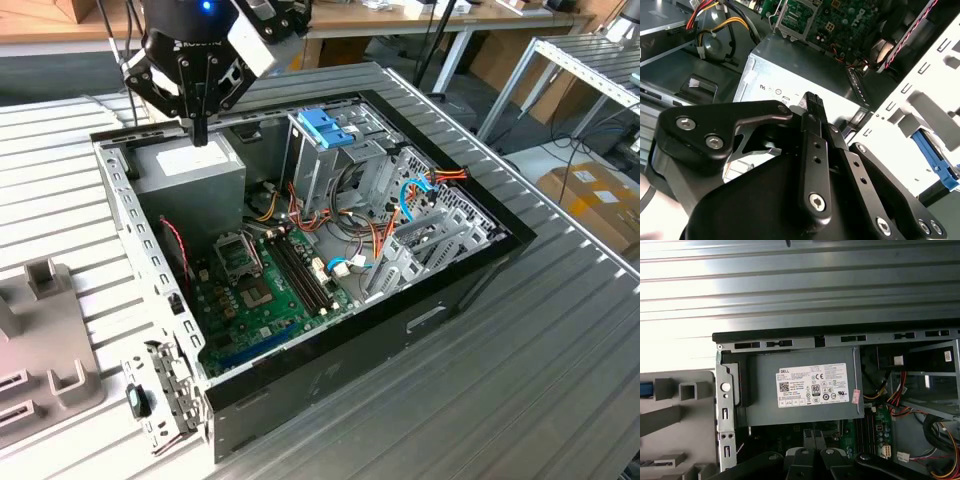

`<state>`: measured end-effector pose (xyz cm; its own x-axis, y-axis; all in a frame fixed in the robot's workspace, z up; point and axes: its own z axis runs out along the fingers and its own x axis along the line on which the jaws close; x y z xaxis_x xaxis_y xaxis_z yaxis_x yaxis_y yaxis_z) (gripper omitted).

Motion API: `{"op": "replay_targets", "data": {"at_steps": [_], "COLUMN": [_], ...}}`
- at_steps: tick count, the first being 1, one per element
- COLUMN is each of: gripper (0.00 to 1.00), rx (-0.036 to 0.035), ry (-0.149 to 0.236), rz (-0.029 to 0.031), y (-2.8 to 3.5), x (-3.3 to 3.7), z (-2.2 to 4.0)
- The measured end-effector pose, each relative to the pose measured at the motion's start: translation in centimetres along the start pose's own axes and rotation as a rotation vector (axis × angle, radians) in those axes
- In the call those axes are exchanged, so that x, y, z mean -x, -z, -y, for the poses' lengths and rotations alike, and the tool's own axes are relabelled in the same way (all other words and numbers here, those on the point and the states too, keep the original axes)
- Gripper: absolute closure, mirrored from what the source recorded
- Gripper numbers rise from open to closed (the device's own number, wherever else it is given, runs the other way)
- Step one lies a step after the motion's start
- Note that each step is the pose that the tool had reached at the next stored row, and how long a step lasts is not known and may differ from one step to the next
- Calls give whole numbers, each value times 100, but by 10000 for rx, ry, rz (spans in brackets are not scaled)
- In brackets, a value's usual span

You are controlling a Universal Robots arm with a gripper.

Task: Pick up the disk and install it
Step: 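Reach for the disk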

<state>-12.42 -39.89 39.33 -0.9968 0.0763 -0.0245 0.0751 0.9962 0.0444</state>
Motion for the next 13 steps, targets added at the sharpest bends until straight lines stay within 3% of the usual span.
{"op": "replay_targets", "data": {"at_steps": [13], "gripper": [89], "rx": [0], "ry": [0], "rz": [-1], "y": [4], "x": [-143], "z": [11]}}
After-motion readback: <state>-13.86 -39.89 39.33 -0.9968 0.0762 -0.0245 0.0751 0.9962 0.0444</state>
